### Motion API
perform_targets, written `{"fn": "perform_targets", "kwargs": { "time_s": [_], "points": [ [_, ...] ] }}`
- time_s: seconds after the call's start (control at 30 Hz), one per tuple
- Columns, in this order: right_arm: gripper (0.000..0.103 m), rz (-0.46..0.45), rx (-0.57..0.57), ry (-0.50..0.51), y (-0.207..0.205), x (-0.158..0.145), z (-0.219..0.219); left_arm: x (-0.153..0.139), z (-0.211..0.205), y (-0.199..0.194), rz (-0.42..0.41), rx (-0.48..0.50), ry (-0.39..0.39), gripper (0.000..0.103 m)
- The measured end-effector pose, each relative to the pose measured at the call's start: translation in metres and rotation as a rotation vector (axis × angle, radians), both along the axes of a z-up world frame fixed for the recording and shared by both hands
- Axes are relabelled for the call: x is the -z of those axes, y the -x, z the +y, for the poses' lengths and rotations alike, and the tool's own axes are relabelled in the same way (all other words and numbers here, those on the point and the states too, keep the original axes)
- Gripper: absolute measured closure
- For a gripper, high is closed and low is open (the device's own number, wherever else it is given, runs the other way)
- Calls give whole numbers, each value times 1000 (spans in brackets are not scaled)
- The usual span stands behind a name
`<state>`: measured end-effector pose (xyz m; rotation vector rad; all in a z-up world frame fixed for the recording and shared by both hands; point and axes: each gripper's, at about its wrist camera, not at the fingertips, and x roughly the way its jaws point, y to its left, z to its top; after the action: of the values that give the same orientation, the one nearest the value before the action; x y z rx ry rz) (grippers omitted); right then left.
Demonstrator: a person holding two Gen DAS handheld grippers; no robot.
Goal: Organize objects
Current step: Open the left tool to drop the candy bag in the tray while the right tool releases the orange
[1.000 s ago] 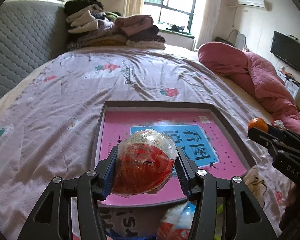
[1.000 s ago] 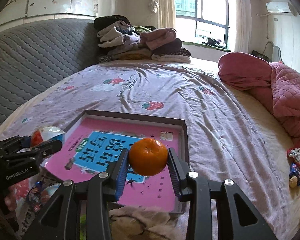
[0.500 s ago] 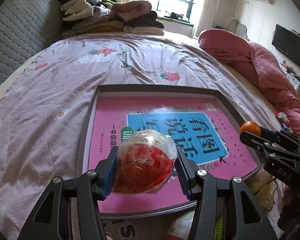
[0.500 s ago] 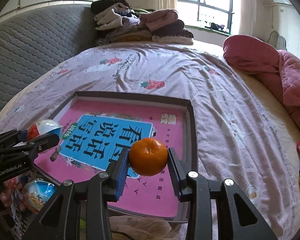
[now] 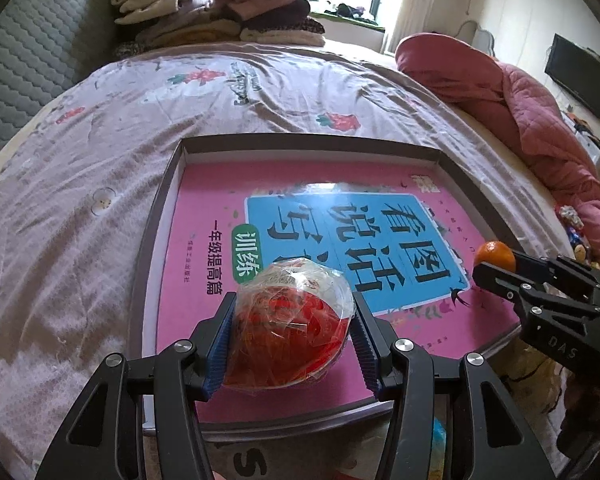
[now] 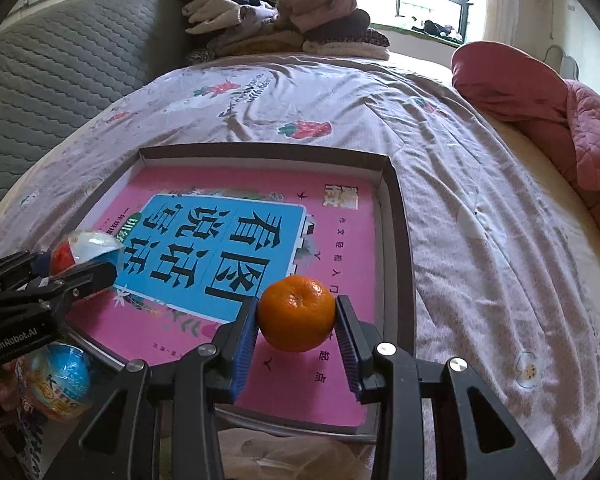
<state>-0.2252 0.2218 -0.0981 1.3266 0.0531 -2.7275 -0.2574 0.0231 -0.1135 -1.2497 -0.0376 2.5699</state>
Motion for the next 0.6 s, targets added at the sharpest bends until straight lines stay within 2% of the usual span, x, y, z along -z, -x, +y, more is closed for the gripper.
{"fn": "perform_targets", "kwargs": {
  "time_s": [0.53, 0.6],
  "points": [
    [64, -17, 21, 3, 2, 2, 0, 2, 1, 1, -15, 1, 15, 47],
    [61, -12, 22, 2, 1, 0, 1, 2, 1, 1, -22, 0, 15, 46]
  ]
}}
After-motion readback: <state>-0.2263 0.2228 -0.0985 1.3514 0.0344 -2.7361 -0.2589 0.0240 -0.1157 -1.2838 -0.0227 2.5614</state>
